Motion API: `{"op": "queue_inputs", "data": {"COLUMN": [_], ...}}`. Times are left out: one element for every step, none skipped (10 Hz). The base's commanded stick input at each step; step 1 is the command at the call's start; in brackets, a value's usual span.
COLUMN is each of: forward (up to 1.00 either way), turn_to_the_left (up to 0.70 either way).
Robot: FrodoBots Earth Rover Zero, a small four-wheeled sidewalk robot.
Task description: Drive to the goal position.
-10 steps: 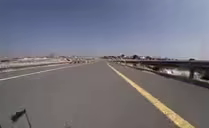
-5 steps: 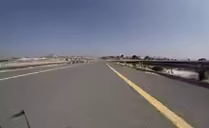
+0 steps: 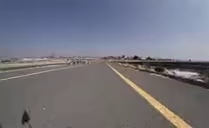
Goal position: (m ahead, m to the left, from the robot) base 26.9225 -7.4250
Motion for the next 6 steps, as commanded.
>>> {"op": "queue_inputs", "data": {"forward": [1.0,1.0,1.0,1.0,1.0,1.0], "turn_to_the_left": [0.0,0.0,0.0,0.0,0.0,0.0]}}
